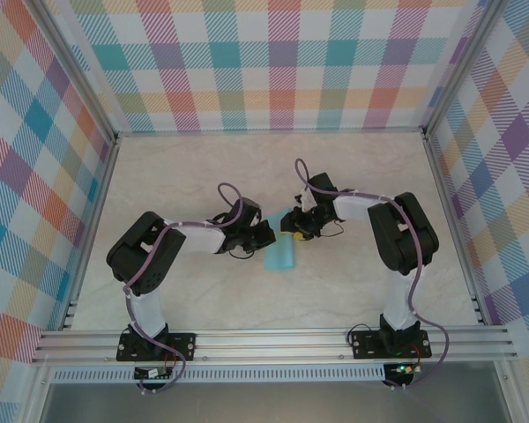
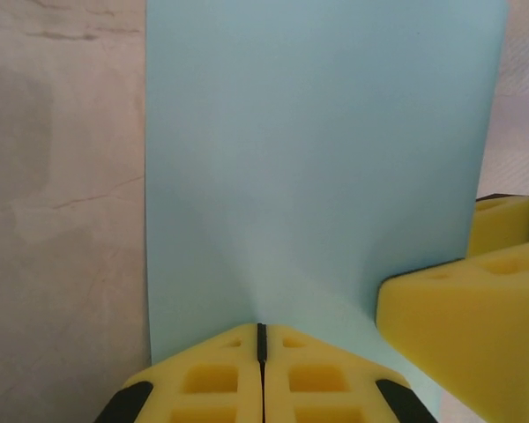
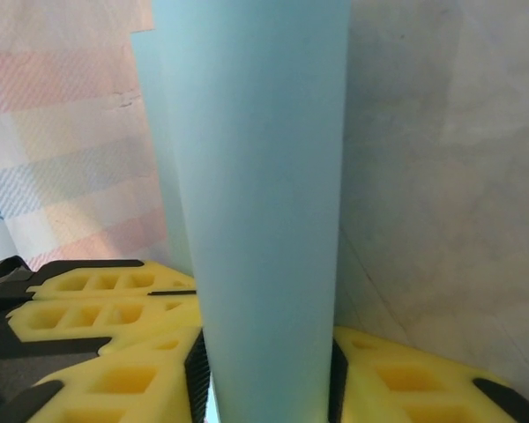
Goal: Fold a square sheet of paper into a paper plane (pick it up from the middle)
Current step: Hold the square sheet of paper at the center of the table.
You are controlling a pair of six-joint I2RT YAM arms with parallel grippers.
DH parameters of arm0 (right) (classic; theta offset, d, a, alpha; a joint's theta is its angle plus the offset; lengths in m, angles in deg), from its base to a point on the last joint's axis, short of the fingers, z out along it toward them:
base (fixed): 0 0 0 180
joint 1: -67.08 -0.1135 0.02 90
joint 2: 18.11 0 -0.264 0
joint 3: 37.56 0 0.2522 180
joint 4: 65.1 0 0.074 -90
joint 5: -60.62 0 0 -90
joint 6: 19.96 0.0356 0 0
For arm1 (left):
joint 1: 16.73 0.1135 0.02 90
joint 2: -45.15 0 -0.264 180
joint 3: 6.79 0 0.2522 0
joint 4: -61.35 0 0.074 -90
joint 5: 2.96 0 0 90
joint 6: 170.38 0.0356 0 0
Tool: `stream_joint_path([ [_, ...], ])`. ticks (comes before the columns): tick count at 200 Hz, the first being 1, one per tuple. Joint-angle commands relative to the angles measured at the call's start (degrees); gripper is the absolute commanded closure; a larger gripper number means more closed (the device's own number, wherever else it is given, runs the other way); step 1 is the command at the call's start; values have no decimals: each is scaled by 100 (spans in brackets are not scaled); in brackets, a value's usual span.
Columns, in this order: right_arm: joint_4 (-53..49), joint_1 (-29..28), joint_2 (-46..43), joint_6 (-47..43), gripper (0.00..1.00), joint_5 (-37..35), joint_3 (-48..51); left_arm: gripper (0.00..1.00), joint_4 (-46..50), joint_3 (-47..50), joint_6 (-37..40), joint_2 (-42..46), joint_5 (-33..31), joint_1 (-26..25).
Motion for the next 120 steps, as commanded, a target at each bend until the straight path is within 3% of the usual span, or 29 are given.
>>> stream_joint_path([
  [1, -383, 21, -485, -47, 54, -297, 78, 95, 510, -85, 84, -207, -251, -82],
  [42, -702, -1, -837, -97, 46, -605, 247, 96, 542, -159, 56, -307, -232, -115],
  [120, -990, -335, -473, -396, 42, -757, 22, 96, 618, -266, 27, -307, -167, -133],
])
